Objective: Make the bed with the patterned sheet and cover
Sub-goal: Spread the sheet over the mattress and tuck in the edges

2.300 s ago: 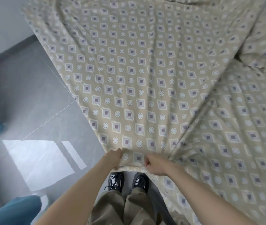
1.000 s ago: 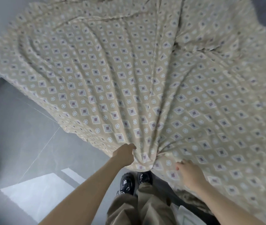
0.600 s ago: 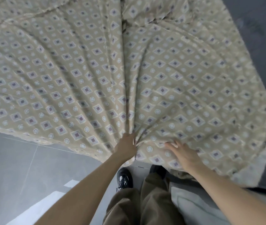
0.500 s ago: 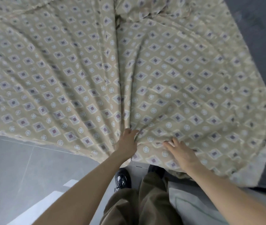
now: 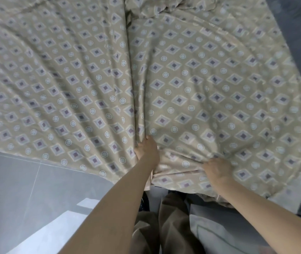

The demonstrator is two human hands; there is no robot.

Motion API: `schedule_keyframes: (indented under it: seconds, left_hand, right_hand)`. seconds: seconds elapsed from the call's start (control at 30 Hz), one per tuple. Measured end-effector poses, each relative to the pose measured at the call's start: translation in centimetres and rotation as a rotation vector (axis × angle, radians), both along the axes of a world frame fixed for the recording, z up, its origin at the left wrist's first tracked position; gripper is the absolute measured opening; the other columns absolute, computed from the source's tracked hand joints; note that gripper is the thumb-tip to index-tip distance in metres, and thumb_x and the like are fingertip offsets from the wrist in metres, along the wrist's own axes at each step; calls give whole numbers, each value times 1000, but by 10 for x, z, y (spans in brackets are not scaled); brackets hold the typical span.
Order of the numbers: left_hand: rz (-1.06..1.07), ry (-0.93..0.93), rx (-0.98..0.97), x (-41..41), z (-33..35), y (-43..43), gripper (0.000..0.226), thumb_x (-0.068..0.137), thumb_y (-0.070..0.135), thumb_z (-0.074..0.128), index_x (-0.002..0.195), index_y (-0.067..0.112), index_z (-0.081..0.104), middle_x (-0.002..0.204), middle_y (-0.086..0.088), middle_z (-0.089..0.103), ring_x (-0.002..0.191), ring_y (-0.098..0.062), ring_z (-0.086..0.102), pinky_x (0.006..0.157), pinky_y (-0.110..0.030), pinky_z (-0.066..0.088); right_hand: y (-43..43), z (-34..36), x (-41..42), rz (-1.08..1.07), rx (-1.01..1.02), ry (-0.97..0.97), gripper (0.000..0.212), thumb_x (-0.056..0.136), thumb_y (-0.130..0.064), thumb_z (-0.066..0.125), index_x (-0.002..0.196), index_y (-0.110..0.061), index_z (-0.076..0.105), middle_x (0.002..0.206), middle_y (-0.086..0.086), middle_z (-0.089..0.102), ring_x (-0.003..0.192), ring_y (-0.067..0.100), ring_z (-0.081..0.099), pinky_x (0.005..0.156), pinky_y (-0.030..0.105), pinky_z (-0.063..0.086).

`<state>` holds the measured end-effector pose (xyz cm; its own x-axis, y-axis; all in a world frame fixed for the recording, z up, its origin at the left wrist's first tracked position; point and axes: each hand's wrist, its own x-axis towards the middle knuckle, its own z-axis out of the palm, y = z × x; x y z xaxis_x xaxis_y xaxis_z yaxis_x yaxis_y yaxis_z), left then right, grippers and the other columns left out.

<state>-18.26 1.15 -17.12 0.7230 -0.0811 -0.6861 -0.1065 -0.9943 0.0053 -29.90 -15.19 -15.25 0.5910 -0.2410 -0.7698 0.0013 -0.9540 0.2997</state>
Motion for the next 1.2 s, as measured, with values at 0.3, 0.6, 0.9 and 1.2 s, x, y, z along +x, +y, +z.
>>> schedule_keyframes:
  seconds: [0.3, 0.6, 0.9, 1.2]
  left_hand:
    - [-23, -32, -64, 4, -3, -23, 78, 89, 21, 62, 147, 14, 11, 145, -17, 18, 125, -33, 42, 97, -36, 42]
    - [-141, -56, -334, -4, -4, -23, 51, 85, -5, 53, 130, 19, 43, 133, -11, 28, 118, -31, 40, 83, -32, 43]
    - [-360, -179, 31, 0, -5, -13, 73, 81, -4, 62, 140, 12, 22, 139, -17, 24, 110, -31, 52, 87, -34, 50]
    - [-406, -169, -65, 15, -9, -9, 51, 74, -8, 68, 119, 11, 51, 119, -7, 42, 100, -23, 58, 79, -31, 50]
  right_hand:
    - [-69, 14, -12, -150, -266, 78, 38, 91, 3, 41, 113, -19, 63, 111, -2, 62, 99, 17, 60, 71, 29, 43]
    - [-72, 7, -22, -146, -148, -116, 29, 92, -16, 50, 119, -22, 54, 113, 1, 56, 108, 19, 52, 84, 30, 43]
    - [-27, -21, 2, -397, 359, -385, 50, 92, -30, 53, 134, -13, 31, 134, 12, 39, 104, 29, 56, 70, 37, 46]
    - [-20, -34, 9, -390, 359, -411, 7, 98, -21, 42, 94, -15, 43, 88, 3, 60, 84, 25, 63, 60, 29, 36]
